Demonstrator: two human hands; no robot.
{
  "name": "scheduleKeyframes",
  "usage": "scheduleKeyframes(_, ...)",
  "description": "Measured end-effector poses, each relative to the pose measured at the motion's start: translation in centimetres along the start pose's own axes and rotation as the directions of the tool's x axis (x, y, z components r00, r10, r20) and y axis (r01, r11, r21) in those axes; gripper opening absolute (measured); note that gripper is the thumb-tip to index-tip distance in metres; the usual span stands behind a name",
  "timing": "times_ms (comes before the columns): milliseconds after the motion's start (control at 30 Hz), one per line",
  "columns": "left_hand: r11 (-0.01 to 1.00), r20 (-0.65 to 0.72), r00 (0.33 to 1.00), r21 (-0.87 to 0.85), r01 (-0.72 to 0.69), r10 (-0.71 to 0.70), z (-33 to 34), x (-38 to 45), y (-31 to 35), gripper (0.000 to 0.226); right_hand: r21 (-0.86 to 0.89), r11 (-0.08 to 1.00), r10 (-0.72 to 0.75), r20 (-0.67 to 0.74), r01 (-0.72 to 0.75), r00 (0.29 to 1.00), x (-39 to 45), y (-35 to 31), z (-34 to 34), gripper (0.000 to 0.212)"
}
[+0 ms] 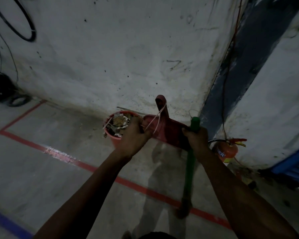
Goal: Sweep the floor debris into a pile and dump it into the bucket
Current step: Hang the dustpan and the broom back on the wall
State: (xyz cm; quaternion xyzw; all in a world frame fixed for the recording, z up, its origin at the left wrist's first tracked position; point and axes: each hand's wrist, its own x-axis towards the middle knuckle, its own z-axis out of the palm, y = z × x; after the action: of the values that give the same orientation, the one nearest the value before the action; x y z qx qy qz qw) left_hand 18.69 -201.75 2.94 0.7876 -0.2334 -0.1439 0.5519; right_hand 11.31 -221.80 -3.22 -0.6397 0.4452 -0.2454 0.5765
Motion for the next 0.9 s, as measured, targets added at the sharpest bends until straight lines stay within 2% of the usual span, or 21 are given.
scheduleKeyframes(100, 0.959, 0.021, 0.979, 0.198, -0.201, 0.201, -1.0, 0.3, 0.5, 0.03, -0.009, 0.999, 0.033, -0.041, -0.033, 0.999, 0.1, 0.0, 0.6, 0.048)
scheduleKeyframes(133, 0.904, 0.044, 0.957, 0.317, -0.286, 0.287, -1.4, 0.4, 0.7, 0.033, -0.01, 0.999, 0.04, -0.054, -0.041, 0.998, 0.1, 0.0, 0.8, 0.05)
scheduleKeyframes(200, 0.714, 0.06, 0.89, 0.574, -0.401, 0.452, -2.1, 0.6, 1.2, 0.029, 0.001, 0.999, 0.053, -0.061, -0.053, 0.997, 0.0, -0.1, 1.3, 0.049)
scheduleKeyframes(233, 0.632, 0.055, 0.861, 0.655, -0.414, 0.506, -2.5, 0.8, 1.6, 0.024, 0.009, 0.998, 0.06, -0.061, -0.059, 0.996, -0.1, -0.1, 1.5, 0.046)
scheduleKeyframes(300, 0.529, 0.039, 0.812, 0.74, -0.415, 0.583, -3.1, 1.2, 2.6, 0.012, 0.023, 0.997, 0.071, -0.051, -0.069, 0.996, -0.6, -0.2, 1.9, 0.042)
scheduleKeyframes(367, 0.454, 0.029, 0.766, 0.791, -0.41, 0.642, -3.4, 1.9, 3.4, 0.014, 0.047, 0.996, 0.082, -0.045, -0.08, 0.996, -1.0, -0.3, 2.3, 0.04)
scheduleKeyframes(433, 0.422, 0.008, 0.726, 0.809, -0.409, 0.687, -3.6, 2.6, 4.5, 0.028, 0.049, 0.996, 0.083, -0.044, -0.081, 0.996, -1.2, -0.2, 2.6, 0.04)
scheduleKeyframes(467, 0.449, -0.01, 0.732, 0.795, -0.408, 0.682, -3.7, 2.8, 5.3, 0.031, 0.043, 0.996, 0.082, -0.049, -0.08, 0.995, -1.2, -0.1, 2.6, 0.041)
scheduleKeyframes(533, 0.565, -0.052, 0.791, 0.729, -0.387, 0.61, -3.7, 3.4, 7.2, 0.031, 0.05, 0.995, 0.088, -0.051, -0.085, 0.995, -1.3, 0.1, 2.5, 0.043)
scheduleKeyframes(633, 0.733, -0.088, 0.836, 0.536, -0.419, 0.542, -3.3, 4.6, 10.0, 0.028, 0.063, 0.992, 0.111, -0.038, -0.109, 0.993, -1.4, 0.4, 2.0, 0.046)
scheduleKeyframes(700, 0.858, -0.094, 0.875, 0.274, -0.435, 0.474, -2.8, 5.1, 12.2, 0.025, 0.047, 0.992, 0.114, -0.031, -0.113, 0.993, -1.3, 0.7, 1.4, 0.047)
scheduleKeyframes(733, 0.913, -0.086, 0.91, 0.094, -0.398, 0.405, -2.4, 5.4, 13.2, 0.024, 0.04, 0.993, 0.112, -0.033, -0.111, 0.993, -1.2, 0.8, 1.0, 0.047)
scheduleKeyframes(800, 0.945, -0.021, 0.974, -0.239, -0.223, 0.225, -1.7, 5.9, 14.7, 0.021, 0.047, 0.993, 0.111, -0.034, -0.109, 0.993, -1.1, 0.9, 0.1, 0.047)
scheduleKeyframes(867, 0.904, 0.077, 0.993, -0.425, -0.053, 0.094, -0.7, 6.5, 15.6, 0.015, 0.052, 0.992, 0.115, -0.027, -0.114, 0.993, -1.0, 0.7, -1.0, 0.043)
scheduleKeyframes(900, 0.878, 0.11, 0.991, -0.479, -0.014, 0.076, -0.2, 6.9, 15.8, 0.015, 0.056, 0.992, 0.116, -0.016, -0.115, 0.993, -0.8, 0.7, -1.6, 0.04)
